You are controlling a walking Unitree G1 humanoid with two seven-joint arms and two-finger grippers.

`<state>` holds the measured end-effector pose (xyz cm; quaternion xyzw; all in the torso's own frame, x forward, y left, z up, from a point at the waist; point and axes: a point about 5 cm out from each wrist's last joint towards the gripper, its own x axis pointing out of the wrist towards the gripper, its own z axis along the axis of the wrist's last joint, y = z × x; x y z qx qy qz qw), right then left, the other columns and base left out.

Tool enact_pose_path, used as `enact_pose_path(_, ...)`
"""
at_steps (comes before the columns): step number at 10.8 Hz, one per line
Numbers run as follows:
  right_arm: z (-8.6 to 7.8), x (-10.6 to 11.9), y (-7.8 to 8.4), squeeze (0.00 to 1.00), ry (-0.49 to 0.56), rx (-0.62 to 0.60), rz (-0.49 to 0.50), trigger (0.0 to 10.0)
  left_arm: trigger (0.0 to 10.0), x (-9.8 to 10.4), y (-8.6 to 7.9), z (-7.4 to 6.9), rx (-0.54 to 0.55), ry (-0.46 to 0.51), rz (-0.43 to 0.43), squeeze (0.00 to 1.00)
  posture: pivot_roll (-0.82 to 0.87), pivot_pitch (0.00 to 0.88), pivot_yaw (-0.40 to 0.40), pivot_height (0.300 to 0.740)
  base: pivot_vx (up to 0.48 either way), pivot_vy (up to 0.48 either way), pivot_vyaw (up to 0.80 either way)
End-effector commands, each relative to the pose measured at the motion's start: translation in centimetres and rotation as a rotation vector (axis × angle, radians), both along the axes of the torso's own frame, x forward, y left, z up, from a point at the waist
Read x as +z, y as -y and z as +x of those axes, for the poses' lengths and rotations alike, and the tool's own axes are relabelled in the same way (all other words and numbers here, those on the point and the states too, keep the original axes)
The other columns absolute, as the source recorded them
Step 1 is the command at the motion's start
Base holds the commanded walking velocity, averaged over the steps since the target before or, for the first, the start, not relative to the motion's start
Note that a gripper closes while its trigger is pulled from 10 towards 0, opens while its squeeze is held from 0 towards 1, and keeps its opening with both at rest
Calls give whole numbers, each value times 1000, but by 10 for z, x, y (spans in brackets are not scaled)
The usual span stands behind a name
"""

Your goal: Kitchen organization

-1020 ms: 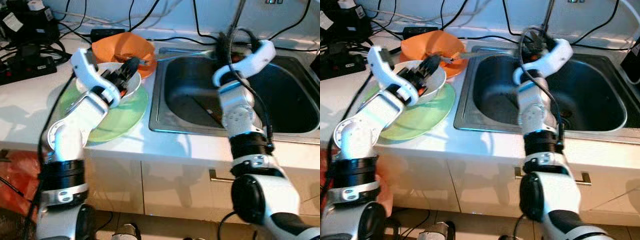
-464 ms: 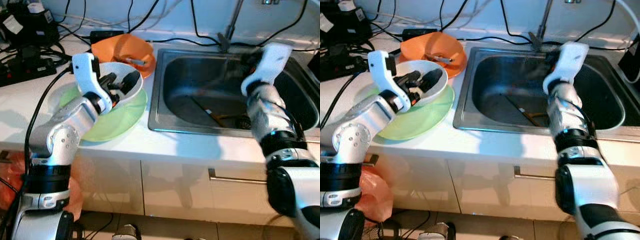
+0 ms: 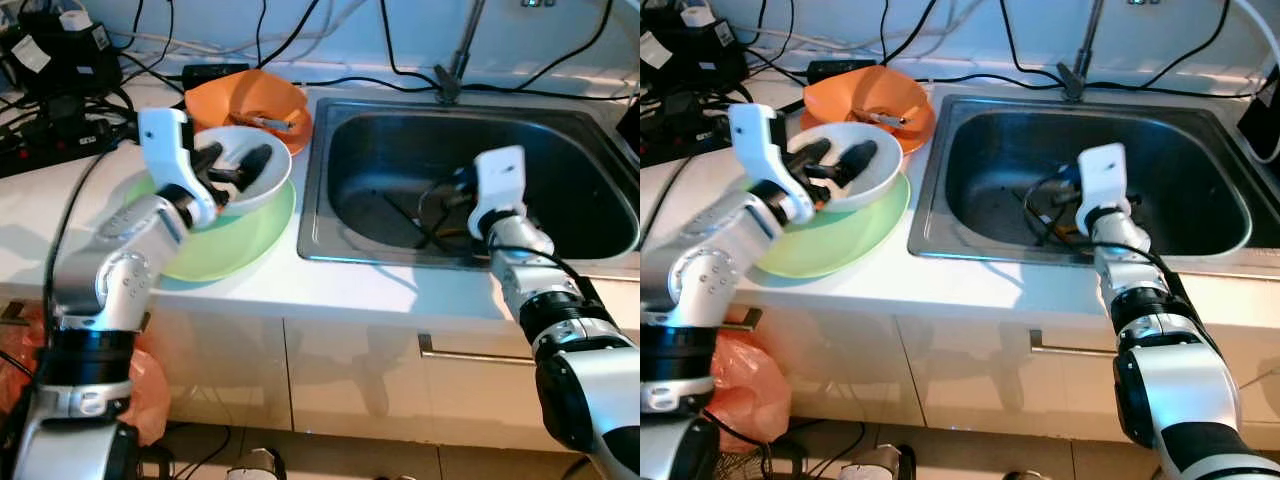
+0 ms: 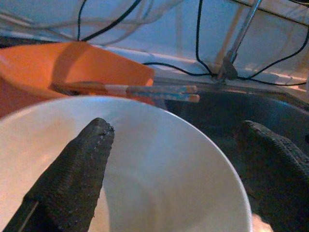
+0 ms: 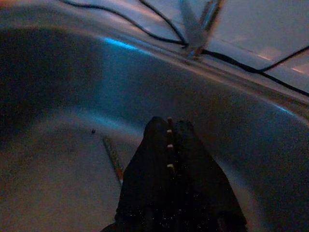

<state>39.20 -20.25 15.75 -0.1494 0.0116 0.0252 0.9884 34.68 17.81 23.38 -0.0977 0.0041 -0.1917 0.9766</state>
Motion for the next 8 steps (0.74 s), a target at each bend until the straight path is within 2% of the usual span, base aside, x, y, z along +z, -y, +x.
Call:
enact_pose_path(1, -3, -9, -1, 0, -41, 21, -52, 10000, 10000, 6, -5, 3, 16, 21, 13, 745, 168, 63, 42, 740, 0, 0, 0)
enact_pose_path(3, -4, -16, -5, 0, -67, 53, -81, 10000, 10000, 7, -7, 3, 20, 27, 34, 737, 165, 67, 43, 740, 0, 0, 0)
enact_pose_path(4, -5, -16, -6, 1000, -59, 54, -80, 10000, 10000, 9, -5, 4, 14, 35, 44, 741, 164, 68, 44, 740, 0, 0, 0)
enact_pose_path(6, -3, -12, -7, 1000, -43, 55, -87, 10000, 10000, 17, -6, 6, 17, 41, 76, 733, 164, 70, 46, 740, 0, 0, 0)
enact_pose_path(8, -3, -10, -7, 1000, -25, 46, -85, 10000, 10000, 37, -9, 7, 37, 111, 126, 745, 167, 70, 45, 740, 0, 0, 0)
